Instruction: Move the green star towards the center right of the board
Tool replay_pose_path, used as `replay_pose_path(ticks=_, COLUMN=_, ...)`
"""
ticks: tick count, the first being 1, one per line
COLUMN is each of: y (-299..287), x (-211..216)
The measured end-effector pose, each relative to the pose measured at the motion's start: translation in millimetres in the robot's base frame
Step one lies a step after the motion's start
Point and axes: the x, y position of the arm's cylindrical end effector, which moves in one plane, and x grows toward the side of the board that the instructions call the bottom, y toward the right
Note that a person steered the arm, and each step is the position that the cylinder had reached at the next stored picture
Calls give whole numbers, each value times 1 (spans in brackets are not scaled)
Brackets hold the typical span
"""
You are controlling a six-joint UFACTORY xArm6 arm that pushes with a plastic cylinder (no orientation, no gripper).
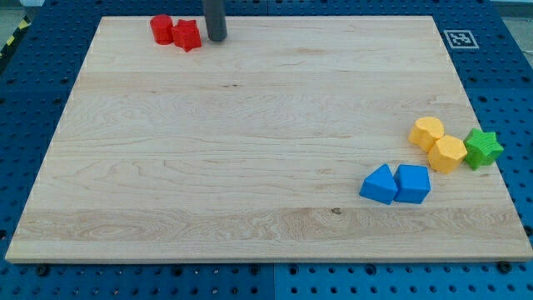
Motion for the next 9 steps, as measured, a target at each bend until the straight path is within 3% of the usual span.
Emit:
replay_pose_path(ticks=3, y=41, x=60)
replay_pose_path(ticks=5, y=70, x=153)
replay_pose_path(ticks=6, y=87, x=180)
replay_pose_path(ticks=9, y=164, x=340)
